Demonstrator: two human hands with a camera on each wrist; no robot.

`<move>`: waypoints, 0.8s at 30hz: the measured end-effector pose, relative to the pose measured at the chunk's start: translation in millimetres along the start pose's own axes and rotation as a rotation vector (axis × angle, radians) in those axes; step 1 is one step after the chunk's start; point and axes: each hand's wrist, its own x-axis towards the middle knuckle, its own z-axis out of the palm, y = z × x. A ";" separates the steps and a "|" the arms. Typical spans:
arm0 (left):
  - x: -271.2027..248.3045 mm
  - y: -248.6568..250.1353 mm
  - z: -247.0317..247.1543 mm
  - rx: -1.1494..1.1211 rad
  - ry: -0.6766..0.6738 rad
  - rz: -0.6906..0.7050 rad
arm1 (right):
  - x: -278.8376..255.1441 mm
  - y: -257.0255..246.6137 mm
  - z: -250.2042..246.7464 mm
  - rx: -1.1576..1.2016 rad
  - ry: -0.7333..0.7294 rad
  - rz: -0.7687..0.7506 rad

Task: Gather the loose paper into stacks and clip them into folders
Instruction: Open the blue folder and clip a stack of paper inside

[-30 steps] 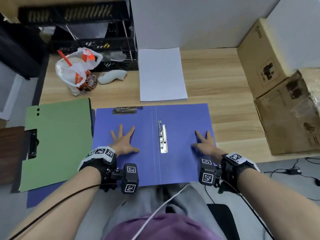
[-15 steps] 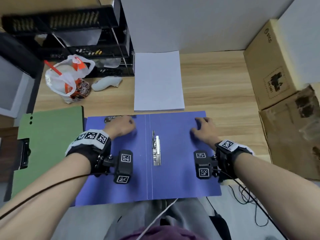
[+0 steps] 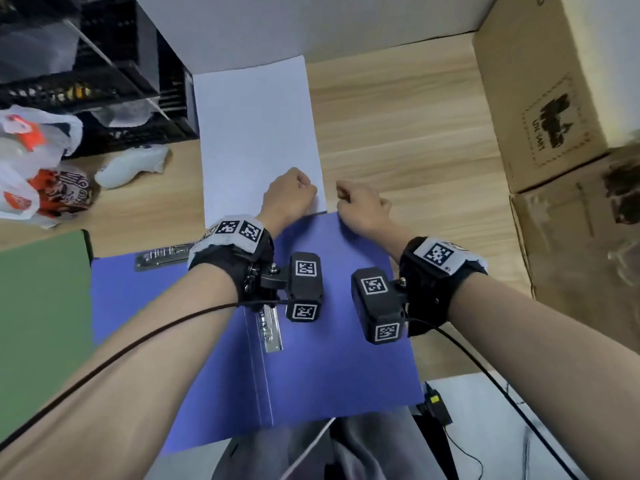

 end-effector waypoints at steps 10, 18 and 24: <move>27.6 3.6 -3.0 -0.015 -0.040 -0.152 | 6.2 -17.5 -2.4 -0.132 -0.103 -0.136; 39.3 8.9 -4.1 0.141 -0.048 -0.184 | 3.4 -11.9 5.0 0.128 -0.172 -0.303; 38.5 13.5 0.9 0.292 -0.032 -0.167 | -9.3 30.4 11.9 0.076 -0.025 -0.286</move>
